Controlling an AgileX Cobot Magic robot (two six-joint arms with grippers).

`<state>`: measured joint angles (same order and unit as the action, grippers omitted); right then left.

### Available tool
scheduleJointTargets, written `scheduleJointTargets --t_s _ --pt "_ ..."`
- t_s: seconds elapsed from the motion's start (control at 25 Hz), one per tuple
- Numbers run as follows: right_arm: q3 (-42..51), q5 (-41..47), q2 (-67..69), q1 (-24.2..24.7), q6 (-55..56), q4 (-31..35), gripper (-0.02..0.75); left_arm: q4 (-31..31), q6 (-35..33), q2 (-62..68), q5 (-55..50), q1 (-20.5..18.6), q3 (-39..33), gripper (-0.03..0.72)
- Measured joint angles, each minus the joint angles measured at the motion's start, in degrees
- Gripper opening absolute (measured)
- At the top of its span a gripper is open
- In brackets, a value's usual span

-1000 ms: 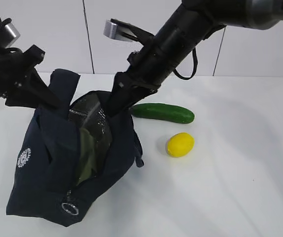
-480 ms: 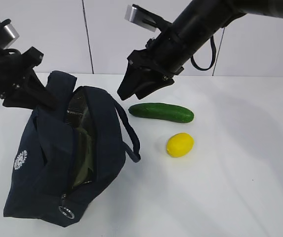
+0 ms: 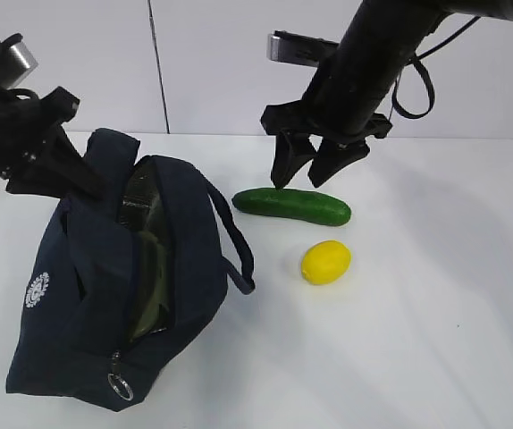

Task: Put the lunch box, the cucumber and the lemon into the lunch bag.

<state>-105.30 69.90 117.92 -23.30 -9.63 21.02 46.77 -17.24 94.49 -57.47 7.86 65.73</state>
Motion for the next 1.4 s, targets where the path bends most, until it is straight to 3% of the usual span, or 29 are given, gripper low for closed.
scheduleJointTargets --t_s 0.32,0.6,1.4 --pt "0.0 0.1 0.9 0.0 15.3 -10.3 0.454 0.0 -1.8 0.0 0.1 0.0 0.0 0.005" --pt "0.3 0.1 4.6 0.0 32.8 -10.9 0.454 0.0 -2.6 0.0 0.6 0.0 0.0 0.005" --pt "8.0 -0.1 5.2 0.0 44.9 -14.5 0.454 0.0 -3.2 0.0 1.2 0.0 0.0 0.005"
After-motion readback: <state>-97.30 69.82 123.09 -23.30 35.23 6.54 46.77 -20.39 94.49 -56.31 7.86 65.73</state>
